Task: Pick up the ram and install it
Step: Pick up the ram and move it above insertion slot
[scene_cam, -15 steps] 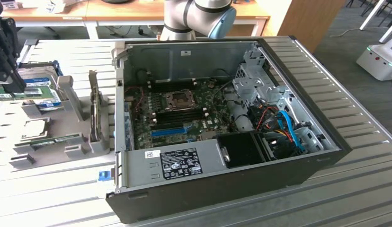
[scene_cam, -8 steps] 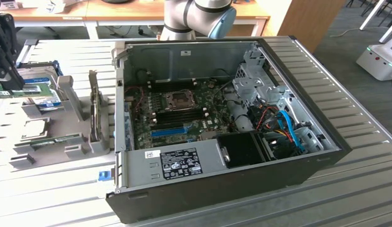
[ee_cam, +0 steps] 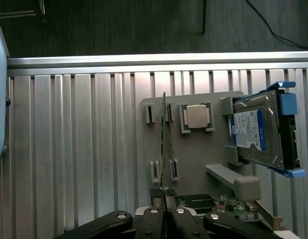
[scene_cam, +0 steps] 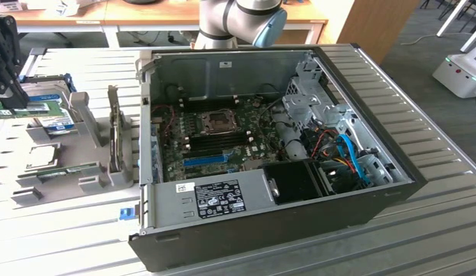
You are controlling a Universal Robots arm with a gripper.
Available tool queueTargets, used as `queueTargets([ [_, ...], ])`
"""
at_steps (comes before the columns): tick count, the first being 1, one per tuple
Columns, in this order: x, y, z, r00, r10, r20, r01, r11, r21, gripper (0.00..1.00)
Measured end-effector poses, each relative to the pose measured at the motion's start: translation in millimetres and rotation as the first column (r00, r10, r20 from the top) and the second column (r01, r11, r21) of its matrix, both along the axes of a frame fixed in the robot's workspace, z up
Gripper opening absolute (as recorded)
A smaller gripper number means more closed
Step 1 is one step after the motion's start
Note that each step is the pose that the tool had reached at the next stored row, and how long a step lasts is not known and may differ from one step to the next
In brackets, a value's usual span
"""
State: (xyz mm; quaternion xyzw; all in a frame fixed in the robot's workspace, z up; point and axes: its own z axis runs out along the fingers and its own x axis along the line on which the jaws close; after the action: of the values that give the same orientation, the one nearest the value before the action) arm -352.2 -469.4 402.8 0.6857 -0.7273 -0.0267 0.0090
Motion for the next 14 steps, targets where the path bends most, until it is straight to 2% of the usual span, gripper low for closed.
queueTargets([
  [6,0.2,0.0,-0.1,1.0000,0.000,0.0001,0.000,1.0000,0.0001,0.12],
  [14,8.4,0.0,0.0,1.0000,0.000,0.0000,0.000,1.0000,0.0001,0.12],
])
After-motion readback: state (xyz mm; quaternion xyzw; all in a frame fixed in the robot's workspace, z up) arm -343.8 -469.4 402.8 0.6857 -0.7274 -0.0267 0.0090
